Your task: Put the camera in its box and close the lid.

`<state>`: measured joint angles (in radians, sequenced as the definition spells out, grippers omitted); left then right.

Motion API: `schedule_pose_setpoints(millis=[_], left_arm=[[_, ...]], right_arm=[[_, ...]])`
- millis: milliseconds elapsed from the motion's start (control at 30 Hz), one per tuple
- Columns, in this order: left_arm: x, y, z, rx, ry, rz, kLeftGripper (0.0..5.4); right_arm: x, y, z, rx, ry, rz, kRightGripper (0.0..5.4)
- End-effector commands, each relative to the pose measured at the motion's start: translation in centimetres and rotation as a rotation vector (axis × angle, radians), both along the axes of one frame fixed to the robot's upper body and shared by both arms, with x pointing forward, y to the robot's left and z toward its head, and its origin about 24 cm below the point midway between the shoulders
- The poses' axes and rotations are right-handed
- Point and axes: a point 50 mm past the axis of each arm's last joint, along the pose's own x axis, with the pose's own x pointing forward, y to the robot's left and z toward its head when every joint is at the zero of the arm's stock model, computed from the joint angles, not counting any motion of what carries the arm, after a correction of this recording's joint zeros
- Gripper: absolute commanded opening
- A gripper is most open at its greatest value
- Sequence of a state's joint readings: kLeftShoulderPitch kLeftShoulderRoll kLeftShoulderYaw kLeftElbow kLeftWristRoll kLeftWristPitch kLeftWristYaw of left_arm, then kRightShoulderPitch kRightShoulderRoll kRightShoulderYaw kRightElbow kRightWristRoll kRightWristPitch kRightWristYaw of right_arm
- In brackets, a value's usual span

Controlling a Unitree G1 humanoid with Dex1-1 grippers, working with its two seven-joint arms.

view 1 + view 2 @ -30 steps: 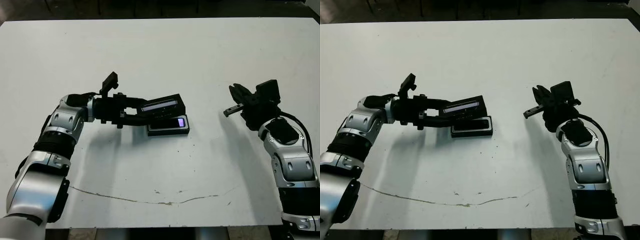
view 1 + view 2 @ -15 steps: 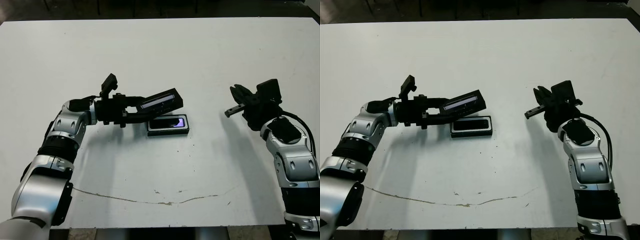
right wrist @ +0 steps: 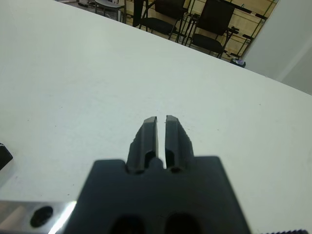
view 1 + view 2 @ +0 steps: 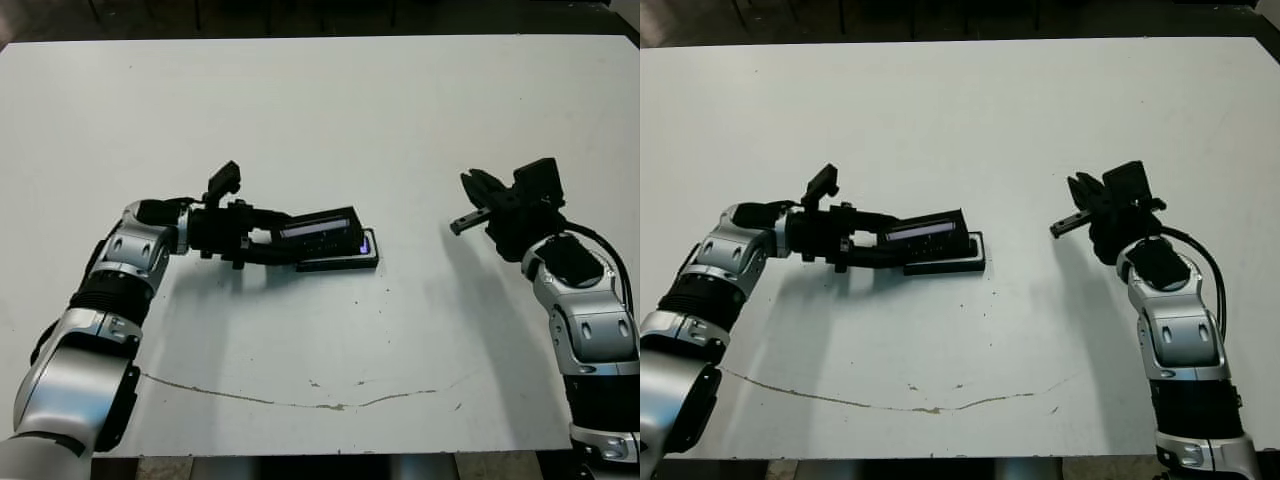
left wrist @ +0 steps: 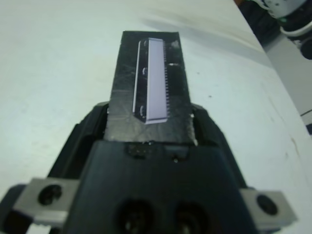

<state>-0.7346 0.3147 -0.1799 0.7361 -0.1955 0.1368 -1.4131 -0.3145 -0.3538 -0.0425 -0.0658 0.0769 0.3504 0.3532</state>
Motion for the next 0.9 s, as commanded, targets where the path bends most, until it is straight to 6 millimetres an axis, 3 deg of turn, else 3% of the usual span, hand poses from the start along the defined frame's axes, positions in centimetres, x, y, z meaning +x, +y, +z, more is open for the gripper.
schedule_pose_setpoints(millis=[33,367,667,900], left_arm=[[-0.2,0.7,-0.7,0.049,0.040,-0.007,2.79],[-0.4,0.0,-1.5,0.074,0.095,-0.059,2.79],[-1.3,-1.4,-3.8,0.164,0.120,-0.099,2.79],[-1.6,-2.7,-3.9,0.171,0.113,-0.147,2.79]], right_arm=[[-0.3,-0.5,-0.6,-0.024,0.030,-0.006,0.00],[-0.4,-0.6,-0.6,-0.022,0.031,-0.010,0.00],[-0.4,-0.8,-0.5,-0.026,0.030,-0.013,0.00],[-0.5,-0.7,-0.3,-0.037,0.027,-0.013,0.00]])
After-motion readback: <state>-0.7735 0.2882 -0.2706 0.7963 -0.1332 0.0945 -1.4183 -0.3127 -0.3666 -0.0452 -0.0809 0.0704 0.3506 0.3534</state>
